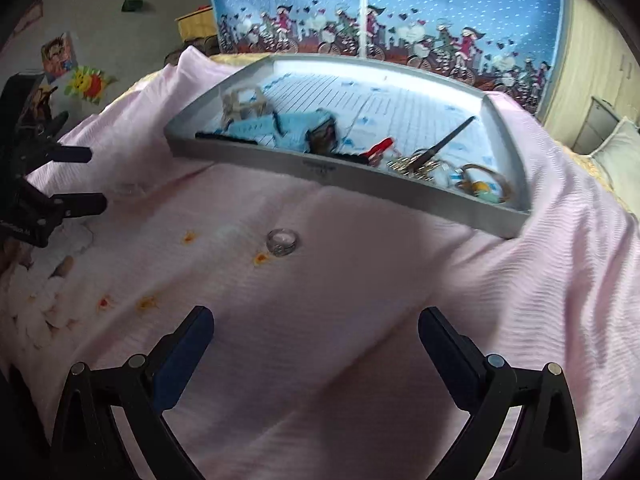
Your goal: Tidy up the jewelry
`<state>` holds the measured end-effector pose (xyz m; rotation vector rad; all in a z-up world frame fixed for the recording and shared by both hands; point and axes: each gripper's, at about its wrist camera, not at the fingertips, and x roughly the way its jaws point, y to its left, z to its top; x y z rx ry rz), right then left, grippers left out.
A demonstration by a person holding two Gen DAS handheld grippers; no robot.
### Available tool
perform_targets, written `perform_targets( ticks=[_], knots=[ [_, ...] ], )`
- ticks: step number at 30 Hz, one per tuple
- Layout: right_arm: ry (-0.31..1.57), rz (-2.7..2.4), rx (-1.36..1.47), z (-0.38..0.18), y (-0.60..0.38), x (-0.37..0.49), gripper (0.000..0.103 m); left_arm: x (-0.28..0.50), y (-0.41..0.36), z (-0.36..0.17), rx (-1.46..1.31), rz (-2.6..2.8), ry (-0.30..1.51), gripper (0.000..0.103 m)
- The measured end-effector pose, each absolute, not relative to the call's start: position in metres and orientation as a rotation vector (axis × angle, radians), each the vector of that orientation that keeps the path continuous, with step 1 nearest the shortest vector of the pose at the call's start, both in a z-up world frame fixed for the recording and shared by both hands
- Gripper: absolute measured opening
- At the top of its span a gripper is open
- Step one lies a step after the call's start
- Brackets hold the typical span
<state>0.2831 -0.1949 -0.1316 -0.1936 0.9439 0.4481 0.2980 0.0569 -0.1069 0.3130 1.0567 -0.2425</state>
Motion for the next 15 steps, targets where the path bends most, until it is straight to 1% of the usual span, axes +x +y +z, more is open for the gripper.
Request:
perform_targets(
  ticks=[2,7,9,11,12,15],
  knots=[
    [0.958,0.471,-0.190,-0.139,-0.191,0.288,0.101,0.304,0.060,-0.115,0.295,-0.260,1.087,0.101],
    [0.940,0.493,-0.175,-0.144,-0.186,0.301,0.101,0.312,0.065,-0.125,0.291,-0.300,1.123,0.101],
    [0.926,0.491,-0.170,-0.144,-0.186,0.305,0.097,0.315,0.066,-0.126,0.294,-0.307,1.119,0.101],
    [0.913,0.490,-0.166,-0.144,-0.186,0.309,0.091,0.319,0.068,-0.125,0.296,-0.306,1.106,0.100],
    [0.908,0.491,-0.162,-0.143,-0.186,0.311,0.090,0.322,0.069,-0.124,0.295,-0.306,1.102,0.100],
    [0.901,0.501,-0.143,-0.142,-0.183,0.319,0.081,0.325,0.072,-0.120,0.275,-0.301,1.088,0.100]
  ],
)
